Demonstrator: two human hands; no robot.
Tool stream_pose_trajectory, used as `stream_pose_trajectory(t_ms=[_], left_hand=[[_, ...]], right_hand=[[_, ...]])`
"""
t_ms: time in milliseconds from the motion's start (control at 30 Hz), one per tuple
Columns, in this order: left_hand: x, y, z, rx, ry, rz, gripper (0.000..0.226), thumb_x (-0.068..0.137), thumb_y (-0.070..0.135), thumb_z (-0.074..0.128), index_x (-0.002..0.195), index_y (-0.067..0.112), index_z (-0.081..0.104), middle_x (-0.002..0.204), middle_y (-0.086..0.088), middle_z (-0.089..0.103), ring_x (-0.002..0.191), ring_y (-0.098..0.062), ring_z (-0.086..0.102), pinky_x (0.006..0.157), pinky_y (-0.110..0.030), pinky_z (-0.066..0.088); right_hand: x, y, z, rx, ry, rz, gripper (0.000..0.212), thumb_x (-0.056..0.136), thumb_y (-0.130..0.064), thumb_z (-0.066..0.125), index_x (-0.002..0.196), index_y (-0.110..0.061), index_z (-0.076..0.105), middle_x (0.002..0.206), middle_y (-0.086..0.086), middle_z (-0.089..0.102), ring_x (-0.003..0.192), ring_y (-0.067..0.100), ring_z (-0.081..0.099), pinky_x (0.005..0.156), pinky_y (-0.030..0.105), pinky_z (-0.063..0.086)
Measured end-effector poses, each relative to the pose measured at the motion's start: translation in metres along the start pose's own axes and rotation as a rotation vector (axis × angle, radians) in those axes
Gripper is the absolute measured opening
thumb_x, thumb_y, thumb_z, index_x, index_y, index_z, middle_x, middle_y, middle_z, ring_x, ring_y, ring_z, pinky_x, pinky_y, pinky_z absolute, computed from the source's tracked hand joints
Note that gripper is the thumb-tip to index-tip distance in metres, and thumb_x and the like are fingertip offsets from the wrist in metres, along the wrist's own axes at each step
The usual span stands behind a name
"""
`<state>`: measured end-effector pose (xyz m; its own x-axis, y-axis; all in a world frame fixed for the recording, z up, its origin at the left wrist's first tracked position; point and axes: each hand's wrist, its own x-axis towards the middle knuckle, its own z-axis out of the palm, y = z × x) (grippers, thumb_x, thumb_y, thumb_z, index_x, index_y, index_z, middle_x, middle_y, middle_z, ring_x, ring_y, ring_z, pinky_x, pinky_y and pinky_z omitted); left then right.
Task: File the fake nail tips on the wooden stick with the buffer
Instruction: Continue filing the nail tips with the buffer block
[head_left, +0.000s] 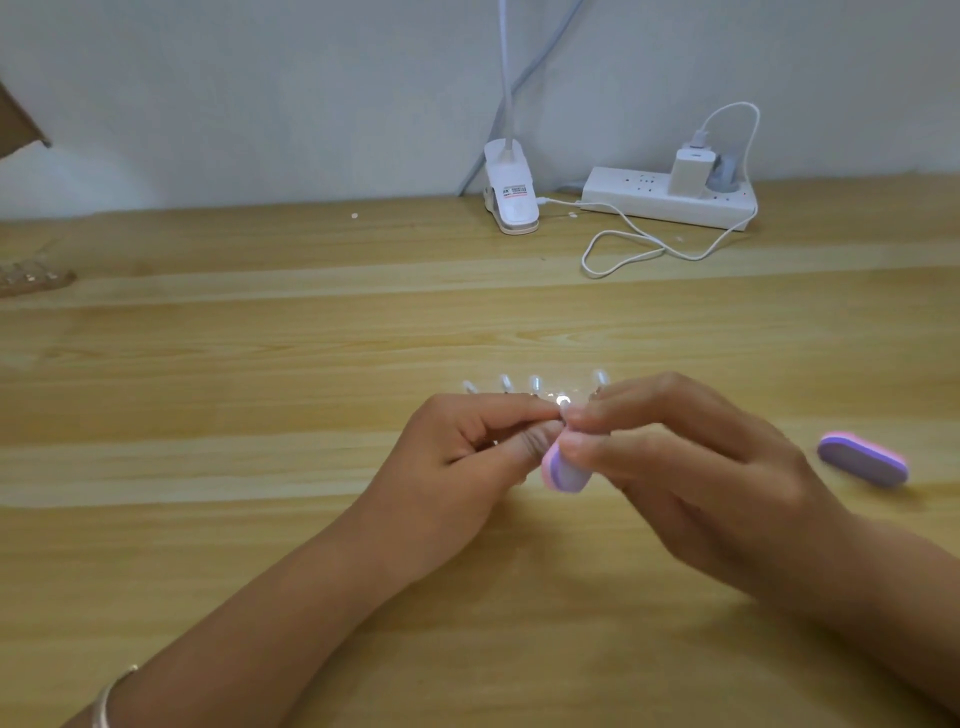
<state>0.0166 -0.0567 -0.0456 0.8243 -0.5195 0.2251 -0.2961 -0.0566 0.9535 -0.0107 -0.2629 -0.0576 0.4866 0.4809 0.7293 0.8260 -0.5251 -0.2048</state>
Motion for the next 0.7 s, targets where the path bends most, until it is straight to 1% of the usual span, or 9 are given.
stream_pose_trajectory(t_ms=[100,133,233,333,400,467,633,667,700], left_hand=[[0.000,0.002,-0.001,0.032,-0.019,0.002,0.020,0.094,0.011,0.055,0.089,0.008,0.074,0.073,-0.001,0.070,0.064,-0.004,0.053,0.064,-0.019,0.043],[0.000,0.002,0.000,0.027,-0.023,0.003,0.020,0.094,0.011,0.055,0.088,0.008,0.074,0.072,-0.002,0.069,0.064,-0.004,0.051,0.064,-0.018,0.042],[-0.001,0.002,0.000,-0.021,-0.020,0.002,0.019,0.092,0.012,0.057,0.090,0.009,0.075,0.072,-0.009,0.068,0.064,-0.015,0.052,0.062,-0.018,0.043],[-0.002,0.002,-0.002,-0.006,-0.044,0.007,0.020,0.095,0.008,0.055,0.087,0.009,0.074,0.072,-0.003,0.070,0.064,-0.003,0.053,0.063,-0.017,0.043],[-0.002,0.001,-0.002,0.006,-0.040,-0.001,0.020,0.095,0.011,0.055,0.086,0.008,0.073,0.072,0.000,0.070,0.065,-0.003,0.052,0.063,-0.018,0.042],[-0.001,-0.002,-0.002,0.034,-0.015,-0.005,0.020,0.094,0.013,0.057,0.086,0.008,0.074,0.072,0.000,0.070,0.065,-0.005,0.051,0.062,-0.020,0.040],[0.000,-0.002,-0.003,0.020,0.071,0.028,0.014,0.092,0.002,0.061,0.087,0.002,0.075,0.074,-0.001,0.070,0.054,0.007,0.054,0.057,-0.002,0.036],[0.000,-0.002,-0.004,0.023,0.101,0.032,0.014,0.091,0.001,0.062,0.087,0.001,0.075,0.074,-0.001,0.071,0.055,0.008,0.055,0.056,-0.001,0.037],[0.000,-0.002,-0.004,0.035,0.140,0.033,0.014,0.090,0.002,0.062,0.086,0.002,0.075,0.074,0.002,0.071,0.056,0.008,0.056,0.055,-0.001,0.037]], right_hand=[[0.002,0.009,-0.009,-0.014,0.046,0.080,0.019,0.093,0.002,0.062,0.110,-0.001,0.071,0.103,0.015,0.067,0.097,0.020,0.067,0.084,0.035,0.054],[0.002,0.007,-0.008,-0.008,0.054,0.082,0.019,0.093,0.002,0.062,0.109,-0.002,0.070,0.103,0.015,0.067,0.097,0.019,0.067,0.084,0.034,0.054],[0.000,-0.001,0.001,-0.015,0.033,0.029,0.029,0.090,0.009,0.063,0.115,-0.005,0.067,0.104,0.015,0.066,0.098,0.019,0.067,0.086,0.031,0.054],[0.001,0.008,-0.006,-0.021,0.046,0.083,0.018,0.092,0.002,0.062,0.107,0.002,0.071,0.101,0.015,0.066,0.097,0.018,0.066,0.086,0.032,0.054],[0.004,0.012,-0.010,0.016,0.085,0.143,0.015,0.092,-0.001,0.064,0.106,0.000,0.070,0.100,0.012,0.066,0.098,0.015,0.066,0.087,0.027,0.053],[0.006,0.010,-0.010,0.055,0.113,0.173,0.020,0.090,0.002,0.066,0.108,-0.005,0.066,0.102,0.008,0.066,0.101,0.012,0.066,0.090,0.021,0.050],[0.005,0.008,-0.011,0.041,0.089,0.249,0.020,0.087,0.005,0.063,0.105,-0.004,0.065,0.101,0.005,0.066,0.096,0.014,0.064,0.087,0.017,0.045],[0.005,0.010,-0.014,0.048,0.109,0.297,0.017,0.087,0.004,0.061,0.101,-0.005,0.063,0.098,0.005,0.066,0.093,0.016,0.063,0.084,0.019,0.046],[0.005,0.010,-0.017,0.066,0.126,0.356,0.013,0.086,-0.001,0.057,0.097,-0.006,0.060,0.093,0.005,0.064,0.088,0.020,0.062,0.080,0.027,0.048]])
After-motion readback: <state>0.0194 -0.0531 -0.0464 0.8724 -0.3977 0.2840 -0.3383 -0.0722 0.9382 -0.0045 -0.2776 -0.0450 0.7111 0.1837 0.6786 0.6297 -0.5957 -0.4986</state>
